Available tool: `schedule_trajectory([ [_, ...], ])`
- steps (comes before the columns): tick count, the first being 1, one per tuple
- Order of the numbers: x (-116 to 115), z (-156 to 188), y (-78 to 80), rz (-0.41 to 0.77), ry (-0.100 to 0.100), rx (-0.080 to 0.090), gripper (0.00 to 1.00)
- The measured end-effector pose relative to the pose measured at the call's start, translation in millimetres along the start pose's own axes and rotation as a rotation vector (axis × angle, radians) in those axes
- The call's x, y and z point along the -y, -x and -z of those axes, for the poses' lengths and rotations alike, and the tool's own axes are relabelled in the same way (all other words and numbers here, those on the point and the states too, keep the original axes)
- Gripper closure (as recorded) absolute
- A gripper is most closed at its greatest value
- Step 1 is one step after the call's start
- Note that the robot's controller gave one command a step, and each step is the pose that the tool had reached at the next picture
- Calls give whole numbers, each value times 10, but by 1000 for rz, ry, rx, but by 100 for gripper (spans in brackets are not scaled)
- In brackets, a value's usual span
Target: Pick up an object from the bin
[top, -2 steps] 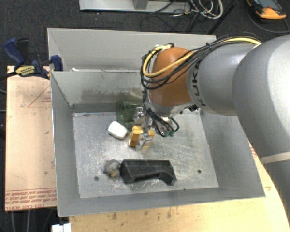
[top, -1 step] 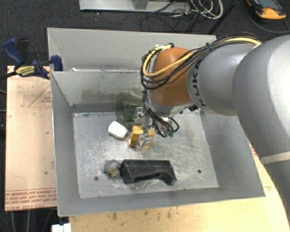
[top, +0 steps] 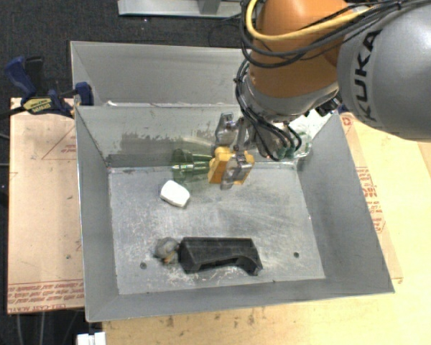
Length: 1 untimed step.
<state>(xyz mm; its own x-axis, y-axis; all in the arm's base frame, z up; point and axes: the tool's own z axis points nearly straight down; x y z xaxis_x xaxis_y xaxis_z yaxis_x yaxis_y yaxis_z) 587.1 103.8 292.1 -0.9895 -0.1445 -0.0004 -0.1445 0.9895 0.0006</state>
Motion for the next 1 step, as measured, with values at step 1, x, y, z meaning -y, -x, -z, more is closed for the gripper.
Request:
schedule_trajectory([
  [1, -19, 148, -14, 2, 0, 0, 100],
])
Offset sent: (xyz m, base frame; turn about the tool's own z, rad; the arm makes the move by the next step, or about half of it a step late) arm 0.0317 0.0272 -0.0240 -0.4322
